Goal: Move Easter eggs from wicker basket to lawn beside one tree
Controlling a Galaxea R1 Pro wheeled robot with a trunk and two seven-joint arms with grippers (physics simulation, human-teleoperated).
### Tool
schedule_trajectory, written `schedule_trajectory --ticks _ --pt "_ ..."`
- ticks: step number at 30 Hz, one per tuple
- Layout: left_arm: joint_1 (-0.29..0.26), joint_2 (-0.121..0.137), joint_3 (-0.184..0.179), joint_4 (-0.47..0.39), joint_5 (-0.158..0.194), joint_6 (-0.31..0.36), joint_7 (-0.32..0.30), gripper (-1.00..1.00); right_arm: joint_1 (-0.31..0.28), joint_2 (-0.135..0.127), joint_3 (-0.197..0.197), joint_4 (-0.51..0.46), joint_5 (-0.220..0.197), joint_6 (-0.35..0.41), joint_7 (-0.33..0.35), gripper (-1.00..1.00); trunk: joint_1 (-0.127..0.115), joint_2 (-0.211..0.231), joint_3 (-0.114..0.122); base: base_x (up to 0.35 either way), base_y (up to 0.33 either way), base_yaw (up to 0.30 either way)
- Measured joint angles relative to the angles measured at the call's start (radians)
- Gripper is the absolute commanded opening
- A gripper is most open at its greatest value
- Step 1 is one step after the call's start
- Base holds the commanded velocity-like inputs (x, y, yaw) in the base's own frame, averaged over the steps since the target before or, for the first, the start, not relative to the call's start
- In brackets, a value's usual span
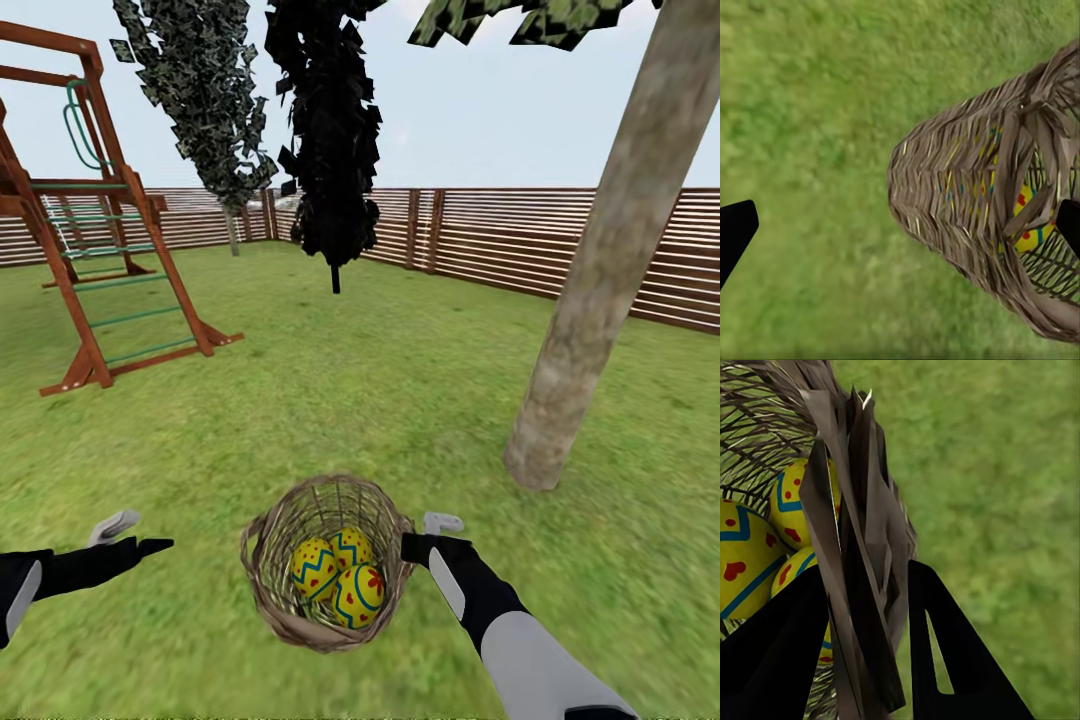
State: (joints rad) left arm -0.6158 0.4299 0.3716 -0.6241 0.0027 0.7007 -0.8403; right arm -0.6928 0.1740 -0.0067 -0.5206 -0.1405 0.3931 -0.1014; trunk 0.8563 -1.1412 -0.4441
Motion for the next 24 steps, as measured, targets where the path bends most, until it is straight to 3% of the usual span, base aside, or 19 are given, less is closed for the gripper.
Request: schedule_trajectory --ticks 7,12,24 --pt "0.0 -0.004 0.0 0.0 0.001 -0.002 0.001 1.0 0.0 0.0 0.001 0.0 -0.007 -0.001 0.033 -1.0 0.0 0.0 -0.011 0.0 0.0 0.0" --pt "0.0 -0.033 0.0 0.0 0.0 -0.001 0.003 1.0 0.0 0.0 -0.002 0.0 0.0 0.001 0.042 -1.0 0.0 0.0 -0.019 0.134 0.0 0.0" --pt "0.0 -0.035 0.001 0.0 0.0 -0.002 0.001 1.0 0.0 0.0 -0.002 0.0 0.002 0.0 0.042 -1.0 0.0 0.0 -0.039 0.073 0.011 0.0"
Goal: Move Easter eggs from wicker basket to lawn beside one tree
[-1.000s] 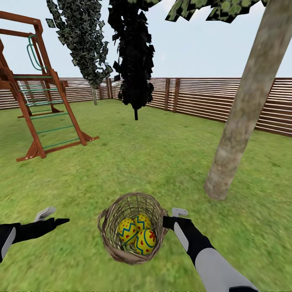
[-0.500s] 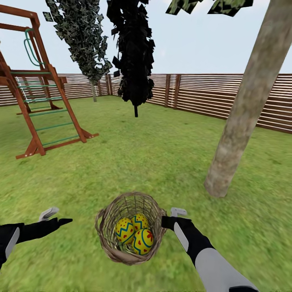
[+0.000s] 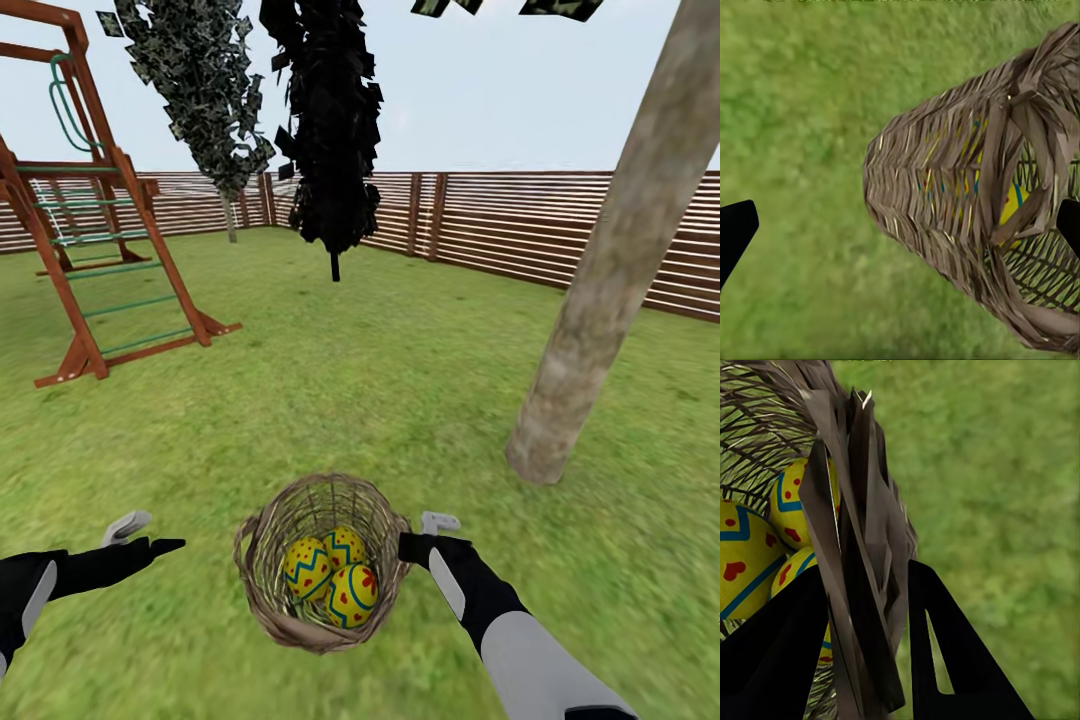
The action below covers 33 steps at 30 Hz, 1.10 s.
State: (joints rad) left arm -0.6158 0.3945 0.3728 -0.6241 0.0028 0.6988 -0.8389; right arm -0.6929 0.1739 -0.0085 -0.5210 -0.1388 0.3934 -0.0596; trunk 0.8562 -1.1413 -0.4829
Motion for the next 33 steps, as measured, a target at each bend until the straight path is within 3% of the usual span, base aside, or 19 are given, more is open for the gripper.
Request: schedule_trajectory --ticks 33 --pt "0.0 0.0 0.001 0.0 0.0 0.0 0.0 1.0 0.0 0.0 0.0 0.0 0.0 0.001 0.005 -1.0 0.0 0.0 -0.034 0.001 0.0 0.0"
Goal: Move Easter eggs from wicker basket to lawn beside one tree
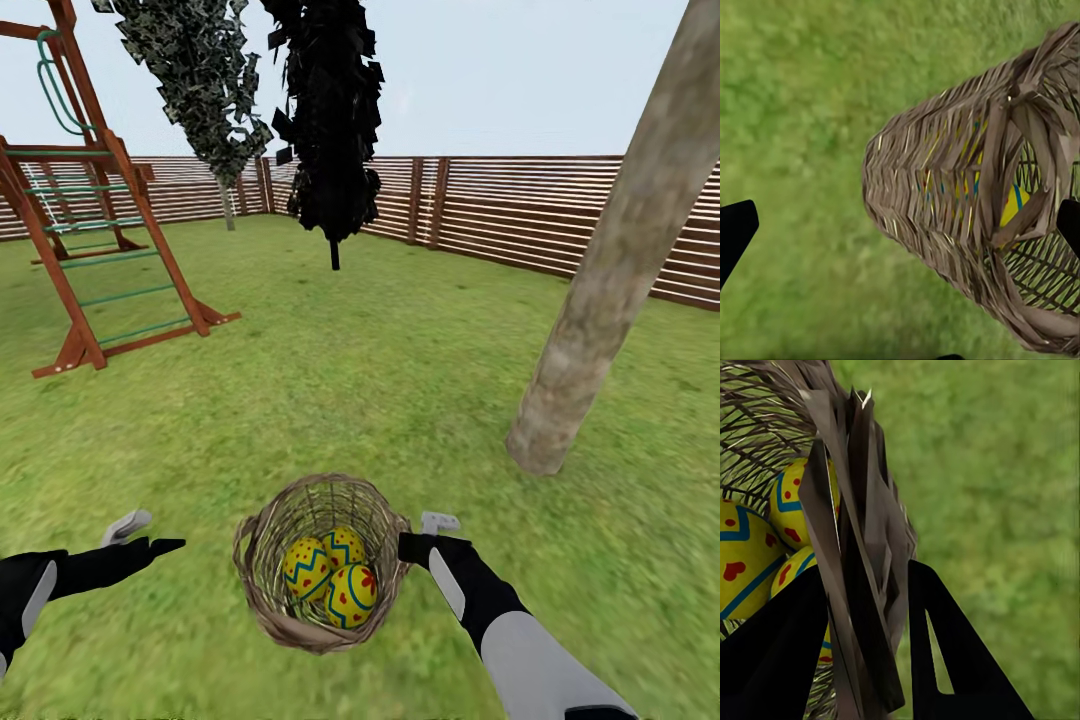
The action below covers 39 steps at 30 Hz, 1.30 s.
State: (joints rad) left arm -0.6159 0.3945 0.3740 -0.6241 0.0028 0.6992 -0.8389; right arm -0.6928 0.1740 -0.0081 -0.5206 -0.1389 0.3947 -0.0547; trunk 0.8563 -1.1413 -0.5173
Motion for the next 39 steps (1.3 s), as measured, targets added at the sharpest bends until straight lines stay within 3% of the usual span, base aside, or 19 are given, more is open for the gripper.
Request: schedule_trajectory --ticks 39 --pt "0.0 0.0 -0.001 0.0 0.0 -0.002 0.0 1.0 0.0 0.0 0.001 0.0 0.001 0.002 0.0 -1.0 0.0 0.0 -0.063 0.056 0.014 0.0"
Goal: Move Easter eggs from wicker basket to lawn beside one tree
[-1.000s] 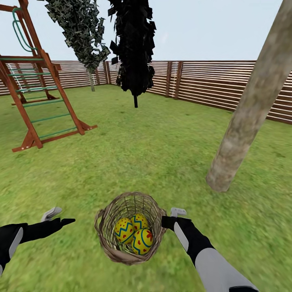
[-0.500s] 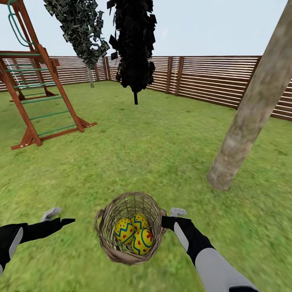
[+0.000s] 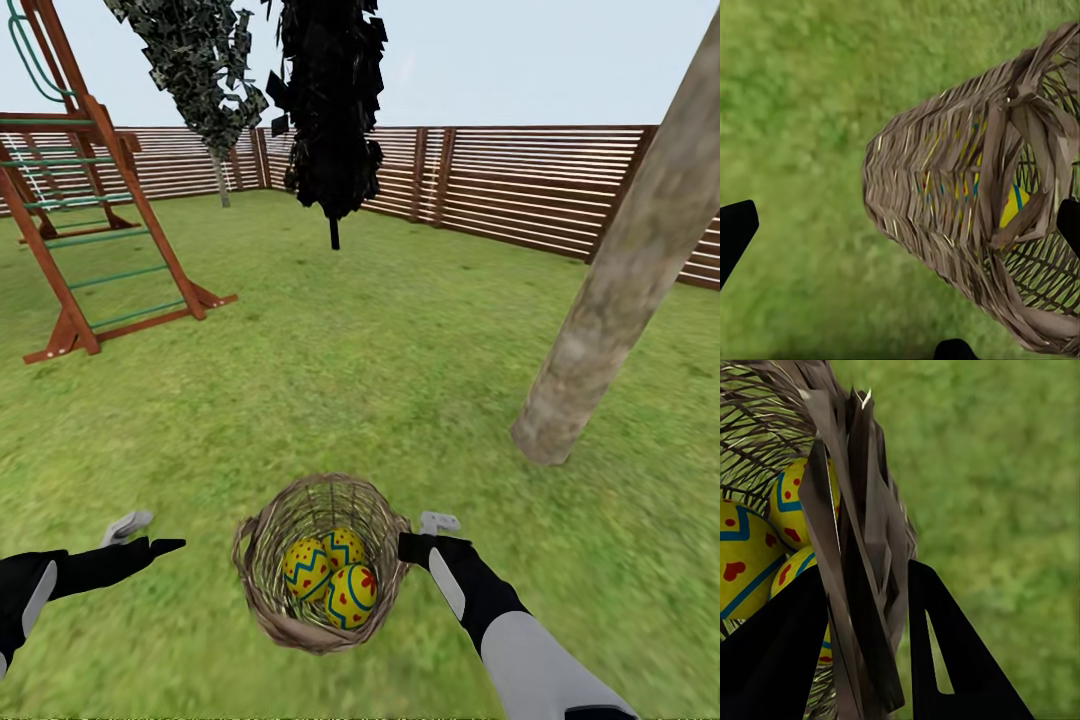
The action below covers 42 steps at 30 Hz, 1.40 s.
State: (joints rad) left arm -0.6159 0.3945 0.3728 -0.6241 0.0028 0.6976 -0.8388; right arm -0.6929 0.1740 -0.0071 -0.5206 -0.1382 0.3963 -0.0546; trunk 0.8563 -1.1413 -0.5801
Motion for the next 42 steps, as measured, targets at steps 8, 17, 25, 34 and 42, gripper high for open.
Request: schedule_trajectory --ticks 8,17,25,34,42 --pt "0.0 0.0 0.0 0.0 0.0 0.0 0.0 1.0 0.0 0.0 0.0 0.0 0.0 0.0 0.0 -1.0 0.0 0.0 -0.013 0.0 0.0 0.0" --pt "0.0 0.0 0.001 0.0 0.0 0.0 0.0 1.0 0.0 0.0 0.0 0.0 -0.001 0.0 -0.001 -1.0 0.0 0.0 -0.027 0.0 0.0 0.0" --pt "0.0 0.0 0.001 0.0 0.0 0.0 0.0 1.0 0.0 0.0 0.0 0.0 0.0 0.0 -0.001 -1.0 0.0 0.0 -0.04 0.0 0.0 0.0" --pt "0.0 0.0 0.0 0.0 0.0 0.0 0.0 1.0 0.0 0.0 0.0 0.0 0.0 0.0 -0.001 -1.0 0.0 0.0 -0.055 0.0 0.0 0.0" --pt "0.0 0.0 0.0 0.0 0.0 0.0 0.0 1.0 0.0 0.0 0.0 0.0 0.0 0.0 -0.001 -1.0 0.0 0.0 -0.068 0.0 0.0 0.0"
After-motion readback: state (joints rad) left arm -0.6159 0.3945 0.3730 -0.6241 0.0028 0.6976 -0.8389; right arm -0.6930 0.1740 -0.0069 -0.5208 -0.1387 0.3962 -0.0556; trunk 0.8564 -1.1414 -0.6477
